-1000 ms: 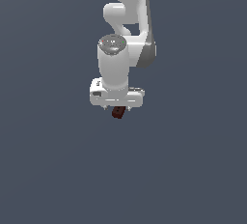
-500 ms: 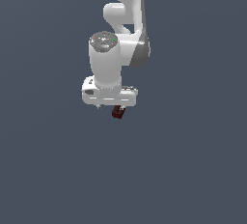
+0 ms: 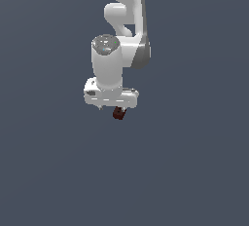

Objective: Pick up the object and move it to a goal position.

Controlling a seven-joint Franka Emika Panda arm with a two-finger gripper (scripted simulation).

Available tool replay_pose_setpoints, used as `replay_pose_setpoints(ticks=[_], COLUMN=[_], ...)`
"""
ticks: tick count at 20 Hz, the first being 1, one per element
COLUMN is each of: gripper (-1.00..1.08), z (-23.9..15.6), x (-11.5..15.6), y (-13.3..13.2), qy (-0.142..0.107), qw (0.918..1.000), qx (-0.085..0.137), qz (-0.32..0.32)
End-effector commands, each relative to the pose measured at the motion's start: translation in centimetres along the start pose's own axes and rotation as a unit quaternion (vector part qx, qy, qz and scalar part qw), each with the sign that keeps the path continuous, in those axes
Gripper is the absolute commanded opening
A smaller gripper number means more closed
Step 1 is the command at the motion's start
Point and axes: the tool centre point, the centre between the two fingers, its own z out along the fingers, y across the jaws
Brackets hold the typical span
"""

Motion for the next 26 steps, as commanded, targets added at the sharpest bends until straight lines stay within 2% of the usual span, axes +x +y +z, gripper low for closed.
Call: replay_pose_setpoints(ticks=[1,16,26], gripper=[1.0,1.0,1.0], z=[0.8,7.6,8.6], x=[-0.5,-6.7,-7.8], y=[-0.3,-2.1,-2.3], qy=[0.0,0.002,0.001], qw=[0.9999,0.9932,0.9911], qx=[0.001,0.011,0.011], qz=[0.01,0.116,0.132])
